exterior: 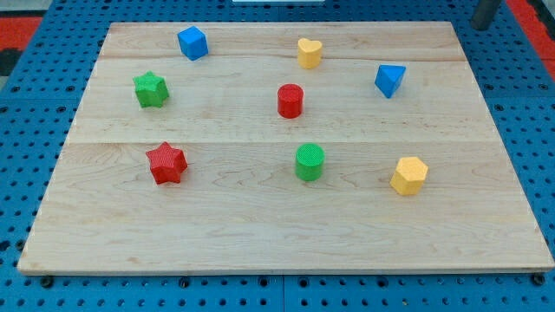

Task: Move your arm towards yellow heart

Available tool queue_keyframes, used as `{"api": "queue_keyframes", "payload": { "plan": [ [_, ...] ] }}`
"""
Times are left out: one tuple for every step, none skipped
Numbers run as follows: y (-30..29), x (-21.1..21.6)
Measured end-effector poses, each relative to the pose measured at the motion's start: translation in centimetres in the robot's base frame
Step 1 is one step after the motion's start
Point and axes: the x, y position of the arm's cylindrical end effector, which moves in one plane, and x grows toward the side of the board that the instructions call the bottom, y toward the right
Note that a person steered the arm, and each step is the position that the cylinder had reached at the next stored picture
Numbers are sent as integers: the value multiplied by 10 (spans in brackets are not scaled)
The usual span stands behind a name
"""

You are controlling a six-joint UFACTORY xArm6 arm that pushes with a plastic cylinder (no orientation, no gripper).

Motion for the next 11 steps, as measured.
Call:
{"api": "queue_keyframes", "payload": {
  "plan": [
    [0,0],
    [0,-1],
    [-9,4],
    [-9,24],
    [-11,64],
    [-48,67],
    [-72,54],
    [-98,32],
    [-98,31],
    [-108,31],
    [-143,30]
  ]
}}
